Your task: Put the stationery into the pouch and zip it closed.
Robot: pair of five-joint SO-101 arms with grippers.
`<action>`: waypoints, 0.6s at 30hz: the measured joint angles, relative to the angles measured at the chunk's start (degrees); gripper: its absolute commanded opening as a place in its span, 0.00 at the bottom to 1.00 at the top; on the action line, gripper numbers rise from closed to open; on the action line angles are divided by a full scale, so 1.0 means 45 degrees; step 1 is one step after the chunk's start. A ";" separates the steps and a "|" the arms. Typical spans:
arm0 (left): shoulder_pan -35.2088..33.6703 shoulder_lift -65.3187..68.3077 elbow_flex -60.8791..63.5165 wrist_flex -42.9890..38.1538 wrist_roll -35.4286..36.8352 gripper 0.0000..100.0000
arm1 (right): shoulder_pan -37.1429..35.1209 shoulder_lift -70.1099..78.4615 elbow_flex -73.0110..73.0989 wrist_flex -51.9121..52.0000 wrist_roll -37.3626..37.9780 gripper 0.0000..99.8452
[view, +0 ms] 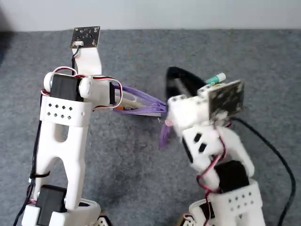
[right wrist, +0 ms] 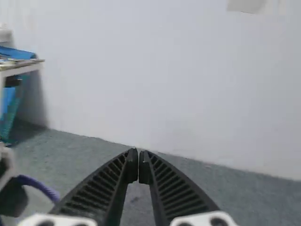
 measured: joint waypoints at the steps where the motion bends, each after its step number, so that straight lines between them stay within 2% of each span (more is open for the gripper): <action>1: 0.0000 0.0000 0.0000 0.0000 0.0000 0.01 | 0.0469 0.0332 0.0000 0.0020 -0.0137 0.01; 7: 0.0000 0.0000 0.0000 0.0000 0.0000 0.01 | 0.2247 0.2989 -0.0957 0.1817 -0.1582 0.01; 18: 0.0000 0.0000 0.0000 0.0000 0.0000 0.01 | 0.3946 1.1565 -0.8342 0.6505 -0.3790 0.01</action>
